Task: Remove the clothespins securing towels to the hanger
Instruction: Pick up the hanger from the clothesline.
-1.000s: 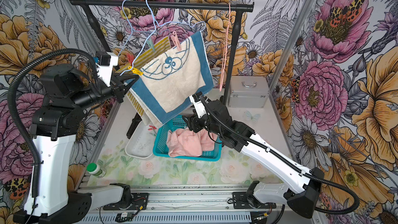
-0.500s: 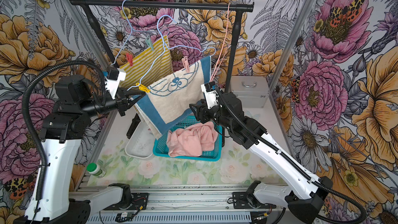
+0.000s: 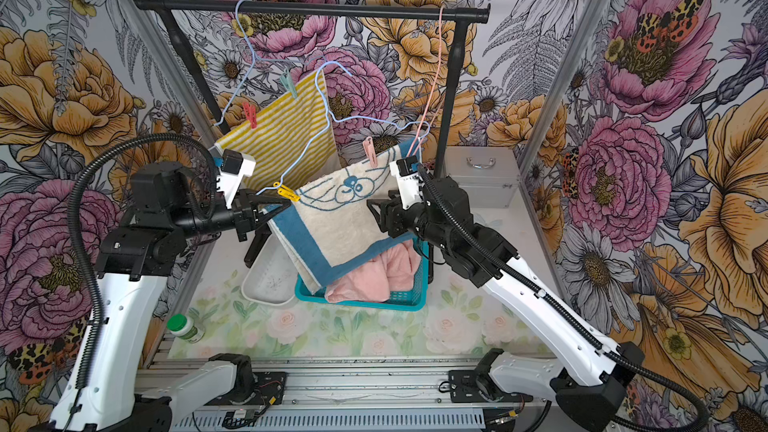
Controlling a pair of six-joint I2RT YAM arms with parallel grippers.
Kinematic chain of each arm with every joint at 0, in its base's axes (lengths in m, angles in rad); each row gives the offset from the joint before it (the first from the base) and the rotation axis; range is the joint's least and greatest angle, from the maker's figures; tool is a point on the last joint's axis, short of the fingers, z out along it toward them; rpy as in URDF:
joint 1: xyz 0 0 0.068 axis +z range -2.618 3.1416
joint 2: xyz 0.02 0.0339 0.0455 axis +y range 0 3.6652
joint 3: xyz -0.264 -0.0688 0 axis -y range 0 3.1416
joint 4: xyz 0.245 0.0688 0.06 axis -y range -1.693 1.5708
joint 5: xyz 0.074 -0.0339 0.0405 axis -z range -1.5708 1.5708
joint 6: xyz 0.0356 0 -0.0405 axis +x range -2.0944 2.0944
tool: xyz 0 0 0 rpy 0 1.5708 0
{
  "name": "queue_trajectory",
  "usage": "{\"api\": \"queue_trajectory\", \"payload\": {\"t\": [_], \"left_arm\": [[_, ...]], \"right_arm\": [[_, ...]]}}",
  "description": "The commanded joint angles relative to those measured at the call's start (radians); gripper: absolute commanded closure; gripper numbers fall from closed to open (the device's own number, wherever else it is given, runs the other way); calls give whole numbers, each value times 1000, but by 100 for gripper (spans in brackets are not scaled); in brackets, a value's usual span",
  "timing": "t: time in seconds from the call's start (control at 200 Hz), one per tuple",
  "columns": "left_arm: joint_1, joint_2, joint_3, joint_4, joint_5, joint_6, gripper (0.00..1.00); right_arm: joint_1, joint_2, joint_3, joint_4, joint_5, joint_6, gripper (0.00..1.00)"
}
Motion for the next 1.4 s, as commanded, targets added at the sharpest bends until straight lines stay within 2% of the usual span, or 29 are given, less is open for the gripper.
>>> {"api": "queue_trajectory", "payload": {"t": [0.0, 0.175, 0.425, 0.741, 1.016, 1.216, 1.391], "left_arm": [[-31, -10, -42, 42, 10, 3, 100], [-89, -17, -107, 42, -47, 12, 100], [-90, -34, -166, 42, -50, 4, 100], [-127, -57, -255, 42, -116, -12, 100], [-188, -62, -294, 42, -197, -12, 100], [-248, -69, -316, 42, -270, -10, 100], [-292, -78, -332, 42, -312, -12, 100]], "right_arm": [[-6, -35, 20, -11, -13, 4, 39], [-6, -50, 12, -19, -29, 2, 39], [-4, -79, -10, -33, -32, -4, 40], [-5, -65, -2, -39, -39, -9, 41], [2, 6, 58, -38, -11, -18, 41], [8, 98, 157, -40, 80, -9, 41], [9, 171, 218, -41, 112, -1, 41]]}}
